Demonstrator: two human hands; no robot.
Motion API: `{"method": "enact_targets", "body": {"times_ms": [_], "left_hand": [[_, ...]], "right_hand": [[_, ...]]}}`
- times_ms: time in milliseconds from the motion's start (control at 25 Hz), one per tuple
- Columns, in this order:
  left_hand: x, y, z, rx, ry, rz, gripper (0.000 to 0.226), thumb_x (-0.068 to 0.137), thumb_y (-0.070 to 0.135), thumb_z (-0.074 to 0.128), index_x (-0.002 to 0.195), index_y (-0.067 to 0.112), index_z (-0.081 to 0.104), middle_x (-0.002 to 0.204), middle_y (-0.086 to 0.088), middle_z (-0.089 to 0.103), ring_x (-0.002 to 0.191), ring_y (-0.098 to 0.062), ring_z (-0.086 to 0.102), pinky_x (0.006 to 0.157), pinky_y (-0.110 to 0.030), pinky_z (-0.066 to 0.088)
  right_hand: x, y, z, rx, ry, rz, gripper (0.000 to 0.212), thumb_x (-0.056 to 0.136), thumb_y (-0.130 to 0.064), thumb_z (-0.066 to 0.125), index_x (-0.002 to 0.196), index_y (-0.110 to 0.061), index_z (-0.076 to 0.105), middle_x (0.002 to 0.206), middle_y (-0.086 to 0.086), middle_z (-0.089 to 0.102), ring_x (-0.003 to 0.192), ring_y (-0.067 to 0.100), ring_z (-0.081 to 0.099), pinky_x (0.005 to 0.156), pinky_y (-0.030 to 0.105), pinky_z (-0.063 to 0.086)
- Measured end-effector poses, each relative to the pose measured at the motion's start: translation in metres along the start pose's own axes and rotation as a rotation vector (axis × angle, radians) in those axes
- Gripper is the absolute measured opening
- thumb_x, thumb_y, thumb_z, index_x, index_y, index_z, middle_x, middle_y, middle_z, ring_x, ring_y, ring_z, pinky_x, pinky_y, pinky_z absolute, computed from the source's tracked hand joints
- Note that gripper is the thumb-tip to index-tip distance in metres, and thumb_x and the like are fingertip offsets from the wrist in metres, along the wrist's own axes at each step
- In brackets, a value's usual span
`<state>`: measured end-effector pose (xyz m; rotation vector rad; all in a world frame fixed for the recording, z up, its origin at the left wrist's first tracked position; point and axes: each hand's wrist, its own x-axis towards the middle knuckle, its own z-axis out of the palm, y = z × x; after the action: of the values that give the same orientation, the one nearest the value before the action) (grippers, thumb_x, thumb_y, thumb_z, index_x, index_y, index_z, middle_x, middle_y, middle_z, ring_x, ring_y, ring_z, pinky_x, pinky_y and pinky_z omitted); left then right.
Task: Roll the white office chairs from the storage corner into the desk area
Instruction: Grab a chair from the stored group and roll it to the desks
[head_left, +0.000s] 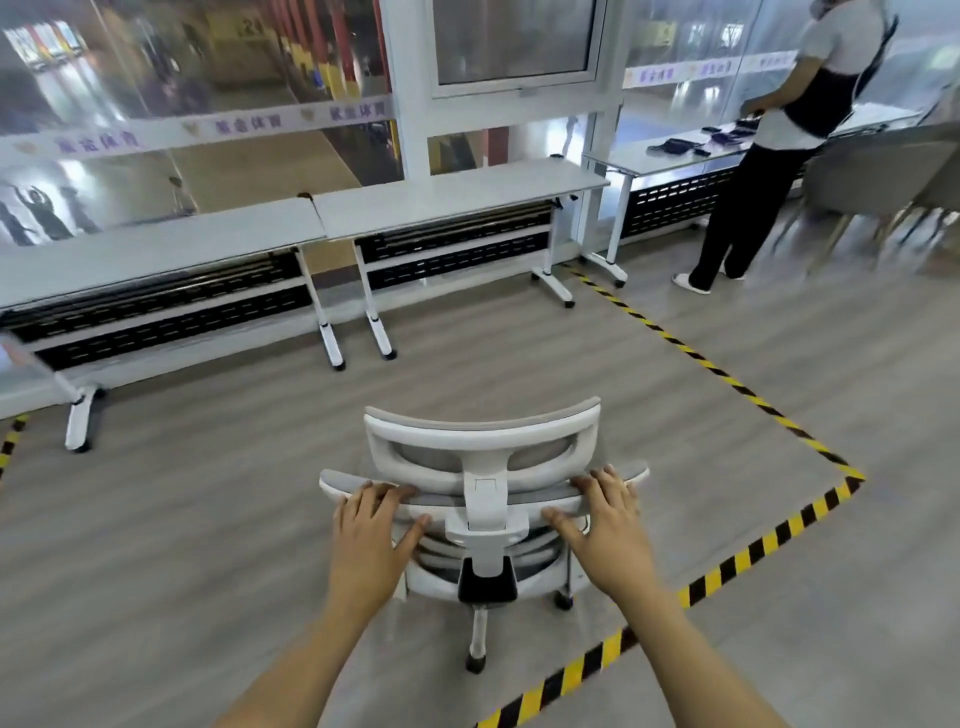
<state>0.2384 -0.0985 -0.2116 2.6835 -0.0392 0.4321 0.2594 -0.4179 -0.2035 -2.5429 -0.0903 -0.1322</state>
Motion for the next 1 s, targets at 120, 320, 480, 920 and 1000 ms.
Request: {"method": "enact_targets", "body": {"times_ms": [120, 320, 480, 920, 1000], "left_hand": [[0.12, 0.022, 0.045, -0.056, -0.037, -0.006, 0.045, 0.094, 0.057, 0.04, 0.12, 0.029, 0.064, 0.12, 0.003, 0.063, 0.122, -0.029, 0.053, 0.105, -0.051, 0.041], [0.308, 0.057, 0.131, -0.06, 0.039, -0.027, 0.039, 0.093, 0.054, 0.045, 0.118, 0.029, 0.064, 0.117, 0.006, 0.061, 0.121, -0.025, 0.046, 0.109, -0.05, 0.036], [0.47, 0.071, 0.202, -0.047, 0.064, -0.028, 0.037, 0.095, 0.05, 0.045, 0.116, 0.027, 0.065, 0.115, 0.002, 0.062, 0.122, -0.028, 0.048, 0.11, -0.054, 0.035], [0.865, 0.121, 0.344, -0.038, -0.016, -0.078, 0.028, 0.097, 0.045, 0.054, 0.121, 0.034, 0.063, 0.121, 0.003, 0.06, 0.125, -0.025, 0.047, 0.114, -0.053, 0.03], [0.917, 0.137, 0.374, -0.022, 0.033, -0.108, 0.027, 0.098, 0.044, 0.054, 0.121, 0.033, 0.063, 0.121, 0.002, 0.06, 0.126, -0.025, 0.046, 0.116, -0.053, 0.028]], "right_hand": [[0.127, 0.04, -0.02, -0.03, -0.017, 0.007, 0.085, 0.081, -0.083, 0.032, 0.139, -0.023, 0.05, 0.154, 0.002, 0.039, 0.153, 0.02, 0.013, 0.126, 0.041, 0.011], [0.33, 0.105, -0.033, -0.03, 0.003, 0.021, 0.072, 0.086, -0.074, 0.049, 0.139, -0.025, 0.052, 0.154, -0.001, 0.04, 0.152, 0.018, 0.016, 0.124, 0.041, 0.022], [0.497, 0.147, -0.043, -0.045, 0.01, 0.023, 0.072, 0.088, -0.074, 0.049, 0.141, -0.026, 0.05, 0.156, -0.002, 0.039, 0.153, 0.017, 0.015, 0.124, 0.04, 0.022], [0.912, 0.245, -0.068, -0.09, -0.071, 0.156, 0.081, 0.088, -0.078, 0.04, 0.154, -0.03, 0.036, 0.169, 0.009, 0.009, 0.156, 0.022, -0.002, 0.126, 0.043, 0.01], [0.984, 0.274, -0.072, -0.084, -0.085, 0.123, 0.08, 0.088, -0.078, 0.041, 0.153, -0.032, 0.036, 0.169, 0.007, 0.009, 0.156, 0.022, -0.002, 0.126, 0.043, 0.011]]}}
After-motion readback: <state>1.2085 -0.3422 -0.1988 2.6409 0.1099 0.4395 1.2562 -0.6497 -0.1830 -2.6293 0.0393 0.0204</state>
